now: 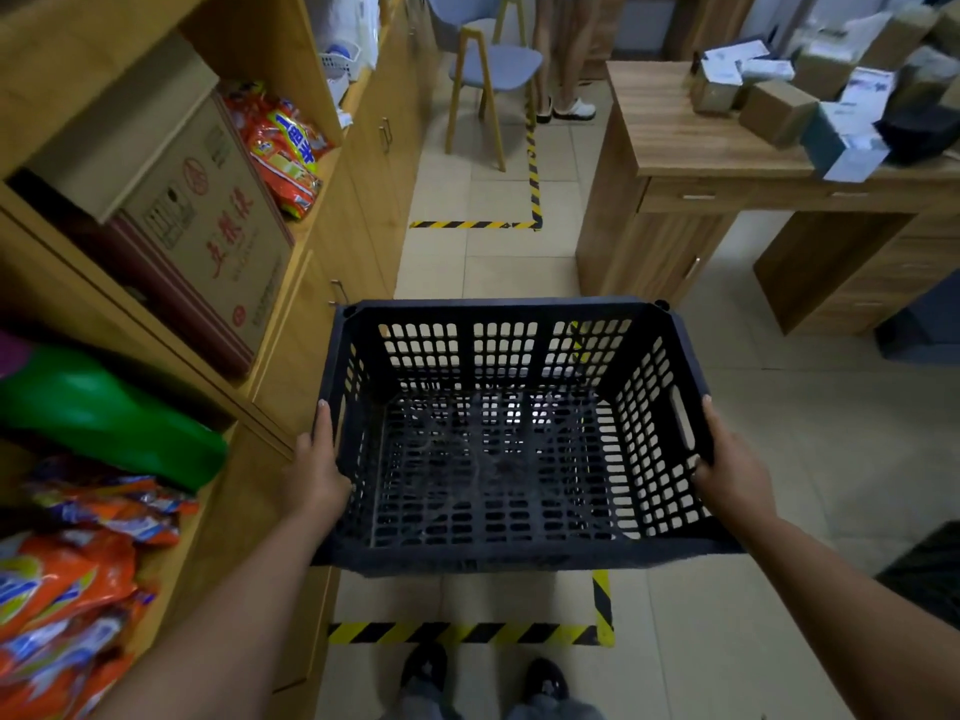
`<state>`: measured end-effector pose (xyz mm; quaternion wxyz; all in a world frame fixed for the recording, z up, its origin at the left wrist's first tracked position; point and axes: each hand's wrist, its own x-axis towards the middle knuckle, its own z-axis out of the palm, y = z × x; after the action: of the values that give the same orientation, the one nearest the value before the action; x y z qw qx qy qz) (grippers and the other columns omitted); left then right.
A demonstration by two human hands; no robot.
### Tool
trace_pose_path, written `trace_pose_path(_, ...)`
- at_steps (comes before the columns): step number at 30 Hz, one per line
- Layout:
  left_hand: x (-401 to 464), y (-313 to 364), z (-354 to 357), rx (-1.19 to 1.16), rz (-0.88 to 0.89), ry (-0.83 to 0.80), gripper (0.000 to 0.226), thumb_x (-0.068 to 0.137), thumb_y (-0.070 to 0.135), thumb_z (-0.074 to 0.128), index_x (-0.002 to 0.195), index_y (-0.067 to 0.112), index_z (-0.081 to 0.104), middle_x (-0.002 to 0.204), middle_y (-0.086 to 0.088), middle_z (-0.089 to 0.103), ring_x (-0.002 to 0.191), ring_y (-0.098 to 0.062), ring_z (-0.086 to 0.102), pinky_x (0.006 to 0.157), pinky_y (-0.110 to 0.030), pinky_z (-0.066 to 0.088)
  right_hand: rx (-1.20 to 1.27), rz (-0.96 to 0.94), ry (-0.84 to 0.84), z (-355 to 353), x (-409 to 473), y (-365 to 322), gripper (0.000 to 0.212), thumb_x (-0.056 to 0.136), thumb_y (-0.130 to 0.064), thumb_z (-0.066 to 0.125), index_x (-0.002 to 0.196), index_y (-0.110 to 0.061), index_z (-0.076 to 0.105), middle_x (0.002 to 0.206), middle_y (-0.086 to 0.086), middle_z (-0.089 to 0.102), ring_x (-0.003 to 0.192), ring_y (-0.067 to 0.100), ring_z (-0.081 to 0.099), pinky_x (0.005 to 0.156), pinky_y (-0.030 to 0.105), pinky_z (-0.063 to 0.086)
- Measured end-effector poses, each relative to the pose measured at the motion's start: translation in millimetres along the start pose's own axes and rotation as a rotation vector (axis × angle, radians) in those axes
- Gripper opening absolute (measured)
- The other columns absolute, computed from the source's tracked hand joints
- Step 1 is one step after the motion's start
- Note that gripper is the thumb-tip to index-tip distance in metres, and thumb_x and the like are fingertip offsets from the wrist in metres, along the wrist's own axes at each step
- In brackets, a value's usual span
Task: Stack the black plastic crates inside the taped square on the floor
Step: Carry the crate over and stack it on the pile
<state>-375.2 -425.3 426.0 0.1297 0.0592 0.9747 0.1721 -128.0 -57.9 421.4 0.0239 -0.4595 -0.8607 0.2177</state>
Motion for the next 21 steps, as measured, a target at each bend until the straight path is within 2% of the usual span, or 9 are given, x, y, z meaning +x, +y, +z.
trace_pose_path(5,21.2,-9.7,-20.9,-0.014,0.034,-0.005,0.096,0.088,-0.005,0.057,0.154,0.032,-0.001,0.138,-0.011,0.038,0.082,-0.026,0.055,0.065,-0.039,0.050,0.046,0.003,0.053,2.2,-7.8,-22.4,0.082,0.083,-0.002,0.056,0.151,-0.033,0.022,0.129,0.019,0.056,0.102,0.040,0.060,0.081,0.045,0.052)
trace_pose_path(9,43.9,-13.2,-42.1,0.056,0.095,0.014,0.097,0.088,-0.003,0.058,0.154,0.030,-0.005,0.139,-0.012,0.038,0.077,-0.023,0.052,0.056,-0.030,0.040,0.089,0.036,0.094,8.7,-11.8,-45.0,0.081,0.083,-0.002,0.055,0.150,-0.035,0.023,0.123,0.022,0.060,0.095,0.041,0.061,0.078,0.047,0.052)
trace_pose_path(12,64.1,-15.2,-51.9,0.081,0.130,-0.001,0.098,0.088,-0.001,0.058,0.154,0.030,-0.007,0.140,-0.013,0.037,0.081,-0.024,0.054,0.058,-0.033,0.044,0.112,0.049,0.098,14.4,-11.7,-57.5,0.080,0.084,-0.003,0.055,0.151,-0.033,0.023,0.128,0.020,0.058,0.104,0.039,0.060,0.084,0.044,0.051)
trace_pose_path(16,77.8,-15.7,-48.5,0.107,0.140,-0.024,0.098,0.088,-0.001,0.059,0.154,0.029,-0.007,0.142,-0.013,0.035,0.075,-0.023,0.052,0.056,-0.032,0.041,0.087,0.082,0.085,22.5,-14.3,-63.3,0.077,0.086,-0.005,0.054,0.151,-0.031,0.023,0.136,0.017,0.053,0.113,0.038,0.057,0.090,0.043,0.047)
trace_pose_path(21,79.5,-24.1,-33.7,0.053,0.115,-0.057,0.098,0.088,-0.002,0.059,0.154,0.030,-0.005,0.141,-0.014,0.035,0.082,-0.026,0.052,0.062,-0.036,0.045,0.047,0.103,0.057,21.7,-11.8,-68.7,0.080,0.084,-0.004,0.054,0.151,-0.033,0.021,0.135,0.017,0.053,0.108,0.039,0.059,0.087,0.044,0.050)
